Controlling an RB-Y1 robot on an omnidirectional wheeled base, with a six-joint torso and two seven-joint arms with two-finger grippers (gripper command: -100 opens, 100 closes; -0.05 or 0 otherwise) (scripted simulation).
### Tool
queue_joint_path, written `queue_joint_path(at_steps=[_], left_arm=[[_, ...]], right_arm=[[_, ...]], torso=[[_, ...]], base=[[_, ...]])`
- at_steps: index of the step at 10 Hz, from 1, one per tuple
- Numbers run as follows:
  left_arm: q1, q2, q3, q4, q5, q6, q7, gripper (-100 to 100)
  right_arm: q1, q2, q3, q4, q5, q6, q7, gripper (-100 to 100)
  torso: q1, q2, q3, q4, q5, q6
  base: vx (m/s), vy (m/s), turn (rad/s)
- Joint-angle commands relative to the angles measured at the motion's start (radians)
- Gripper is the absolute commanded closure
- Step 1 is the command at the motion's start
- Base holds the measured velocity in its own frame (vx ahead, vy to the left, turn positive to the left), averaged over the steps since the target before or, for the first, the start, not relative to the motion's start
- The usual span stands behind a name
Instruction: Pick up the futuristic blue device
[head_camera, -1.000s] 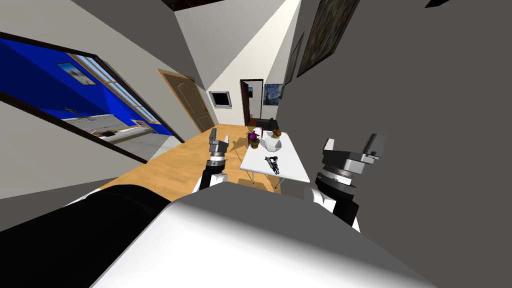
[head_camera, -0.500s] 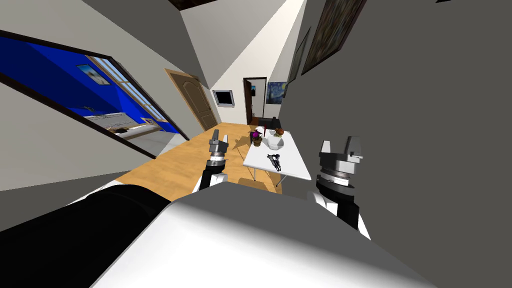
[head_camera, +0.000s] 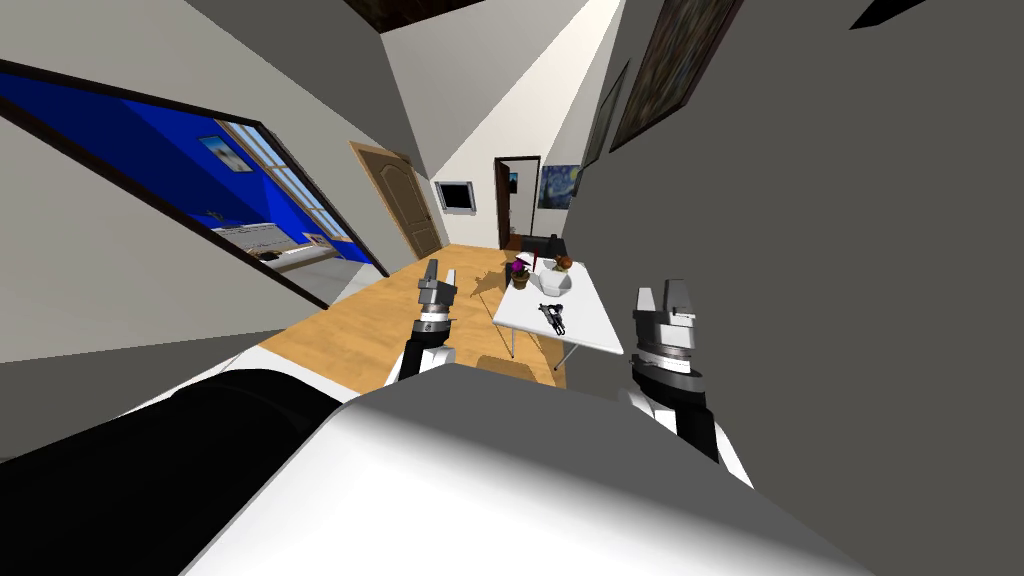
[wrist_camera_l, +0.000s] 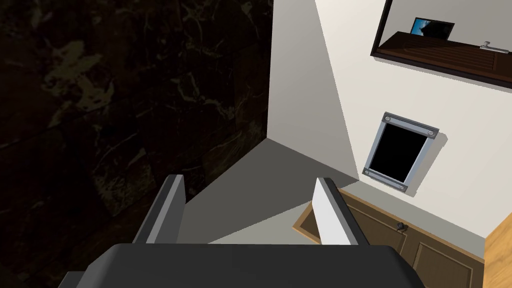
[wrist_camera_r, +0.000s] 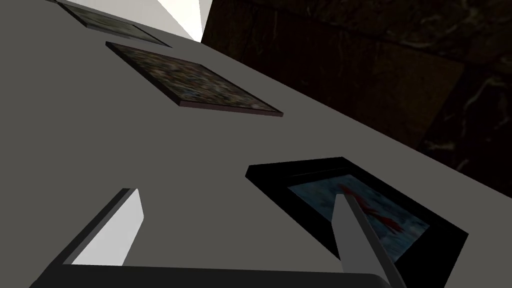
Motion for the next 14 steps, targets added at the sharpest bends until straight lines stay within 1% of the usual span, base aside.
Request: queue_joint_path(at_steps=[1,2,3,4,5,6,7,8,9,10,11,12,13,14], left_arm=[[0.0,0.0,0.0,0.0,0.0,0.0,0.0,0],[0.0,0.0,0.0,0.0,0.0,0.0,0.0,0],[0.0,0.0,0.0,0.0,0.0,0.0,0.0,0],[0.0,0.0,0.0,0.0,0.0,0.0,0.0,0],[0.0,0.0,0.0,0.0,0.0,0.0,0.0,0],[0.0,0.0,0.0,0.0,0.0,0.0,0.0,0],[0.0,0.0,0.0,0.0,0.0,0.0,0.0,0],[0.0,0.0,0.0,0.0,0.0,0.0,0.0,0],[0.0,0.0,0.0,0.0,0.0,0.0,0.0,0],[0.0,0.0,0.0,0.0,0.0,0.0,0.0,0],[0.0,0.0,0.0,0.0,0.0,0.0,0.0,0],[0.0,0.0,0.0,0.0,0.0,0.0,0.0,0],[0.0,0.0,0.0,0.0,0.0,0.0,0.0,0],[0.0,0.0,0.0,0.0,0.0,0.0,0.0,0]], right_arm=[[0.006,-0.011,0.004,0.006,0.005,-0.001,0.033,-100],[0.019,-0.038,0.007,0.02,0.013,-0.004,0.071,-100],[0.019,-0.038,0.007,0.02,0.013,-0.004,0.085,-100],[0.032,-0.065,0.01,0.035,0.022,-0.006,0.12,-100],[0.032,-0.065,0.01,0.035,0.022,-0.006,0.14,-100],[0.045,-0.094,0.012,0.053,0.031,-0.009,0.173,-100],[0.045,-0.094,0.012,0.053,0.031,-0.009,0.198,-100],[0.058,-0.124,0.014,0.072,0.042,-0.012,0.226,-100],[0.058,-0.124,0.014,0.072,0.042,-0.012,0.255,-100],[0.07,-0.155,0.015,0.094,0.053,-0.015,0.284,-100],[0.07,-0.155,0.015,0.094,0.053,-0.015,0.314,-100],[0.07,-0.155,0.015,0.094,0.053,-0.015,0.323,-100],[0.081,-0.188,0.016,0.118,0.065,-0.018,0.364,-100],[0.081,-0.188,0.016,0.118,0.065,-0.018,0.389,-100]], torso=[[0.0,0.0,0.0,0.0,0.0,0.0],[0.0,0.0,0.0,0.0,0.0,0.0],[-0.001,0.001,0.001,0.0,0.0,0.0],[-0.001,0.0,0.0,0.0,0.0,0.0],[0.0,0.0,0.0,0.0,0.0,0.0],[0.0,0.0,0.0,0.0,0.0,0.0],[0.001,0.0,0.0,0.0,0.0,0.0],[0.0,0.0,0.0,0.0,0.0,0.0],[-0.001,0.001,0.0,0.0,0.0,0.0],[-0.001,0.0,0.0,0.0,0.0,0.0],[-0.001,0.0,0.0,0.0,0.0,0.0],[-0.001,-0.001,0.0,0.0,0.0,0.0],[-0.001,-0.003,-0.001,0.0,0.0,0.0],[-0.001,-0.003,-0.001,0.0,0.0,0.0]], base=[[-0.079,0.013,0.045],[-0.112,0.003,0.098],[-0.086,0.004,0.055],[-0.086,0.015,0.097],[-0.078,0.016,0.055],[-0.093,0.038,0.12],[-0.081,0.022,0.051],[-0.099,0.008,0.113],[-0.086,0.003,0.068],[-0.09,0.015,0.125],[-0.075,0.014,0.062],[-0.03,0.004,-0.011],[-0.052,0.011,0.144],[-0.06,0.004,0.076]])
